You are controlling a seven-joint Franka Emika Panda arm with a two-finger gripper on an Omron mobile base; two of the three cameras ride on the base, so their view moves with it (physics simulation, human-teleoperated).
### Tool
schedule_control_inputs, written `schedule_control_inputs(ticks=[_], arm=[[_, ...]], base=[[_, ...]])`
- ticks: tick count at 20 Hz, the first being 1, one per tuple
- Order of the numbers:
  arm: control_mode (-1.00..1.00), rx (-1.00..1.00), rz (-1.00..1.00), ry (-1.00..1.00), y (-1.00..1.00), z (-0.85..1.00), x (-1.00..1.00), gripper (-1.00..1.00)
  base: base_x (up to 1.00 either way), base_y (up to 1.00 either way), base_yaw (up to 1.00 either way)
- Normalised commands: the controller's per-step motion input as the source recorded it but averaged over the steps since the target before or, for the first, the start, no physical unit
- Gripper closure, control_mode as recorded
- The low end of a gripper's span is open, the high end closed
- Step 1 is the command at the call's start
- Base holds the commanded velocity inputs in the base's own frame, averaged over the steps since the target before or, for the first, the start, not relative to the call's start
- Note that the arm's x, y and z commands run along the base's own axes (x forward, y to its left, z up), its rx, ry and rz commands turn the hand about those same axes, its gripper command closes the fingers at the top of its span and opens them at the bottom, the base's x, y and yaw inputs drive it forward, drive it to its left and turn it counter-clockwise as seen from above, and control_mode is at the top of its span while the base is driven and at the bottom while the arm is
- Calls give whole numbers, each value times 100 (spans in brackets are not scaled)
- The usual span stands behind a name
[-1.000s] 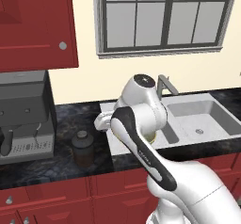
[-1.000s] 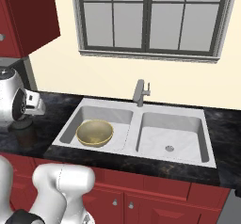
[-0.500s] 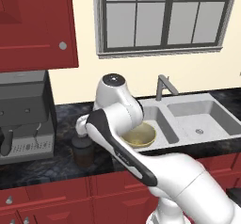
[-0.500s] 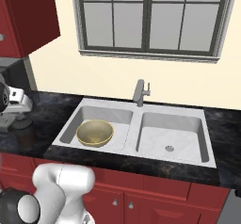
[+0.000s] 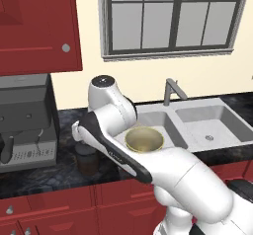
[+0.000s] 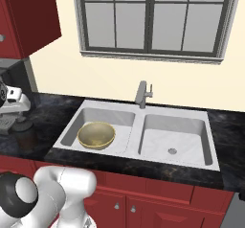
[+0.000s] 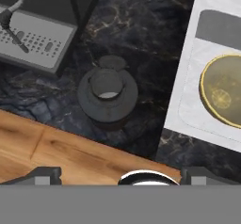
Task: Place the bowl in the left basin and the jug in the right basin of the sink.
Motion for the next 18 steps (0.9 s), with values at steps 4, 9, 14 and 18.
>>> schedule_control_inputs(ticks=[4,9,14,18], arm=[[-100,0,0,16,16,-29,31,-100],[-100,-2,0,2,28,-23,24,-100],[-100,-4,0,-1,7,-17,26,-100],[-100,-2,0,2,0,-15,18,-100]], base=[[0,0,0],[0,0,0],[0,0,0],[0,0,0]])
